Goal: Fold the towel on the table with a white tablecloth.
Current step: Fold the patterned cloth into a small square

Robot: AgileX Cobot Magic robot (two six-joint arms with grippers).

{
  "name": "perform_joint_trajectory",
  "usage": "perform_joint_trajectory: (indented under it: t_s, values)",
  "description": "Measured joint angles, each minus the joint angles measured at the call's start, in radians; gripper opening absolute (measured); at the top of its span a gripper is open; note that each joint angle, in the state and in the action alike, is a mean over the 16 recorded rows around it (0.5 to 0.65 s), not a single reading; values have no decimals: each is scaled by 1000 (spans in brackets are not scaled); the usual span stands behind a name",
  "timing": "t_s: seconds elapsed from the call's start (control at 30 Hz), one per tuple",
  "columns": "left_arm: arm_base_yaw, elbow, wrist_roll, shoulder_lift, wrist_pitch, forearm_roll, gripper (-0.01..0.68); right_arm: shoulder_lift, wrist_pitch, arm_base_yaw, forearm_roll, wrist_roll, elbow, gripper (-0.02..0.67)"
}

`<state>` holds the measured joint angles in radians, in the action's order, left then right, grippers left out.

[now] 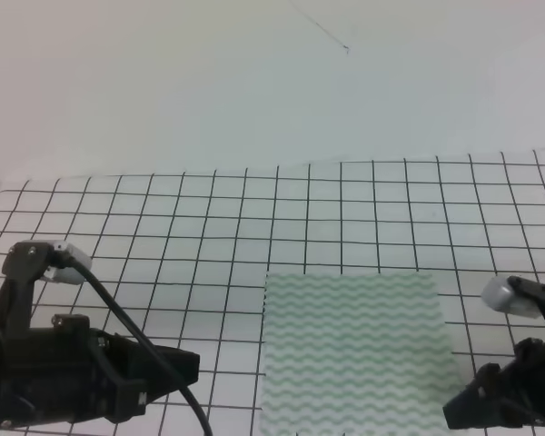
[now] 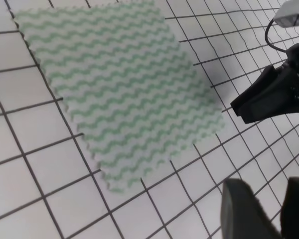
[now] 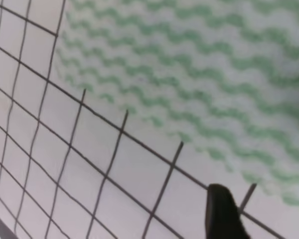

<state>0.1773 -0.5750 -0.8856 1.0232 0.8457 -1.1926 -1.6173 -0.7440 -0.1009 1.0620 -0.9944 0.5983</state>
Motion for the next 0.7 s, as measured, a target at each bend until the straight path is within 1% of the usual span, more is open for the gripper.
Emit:
perform_joint_trajectory:
  t_s: [0.47, 0.7]
  values:
    - [0, 0, 0, 0, 1, 0, 176, -56, 101, -44, -7, 28, 1, 356]
    - [0, 0, 3, 0, 1, -1, 176, -73, 123, -69, 35, 8, 1, 356]
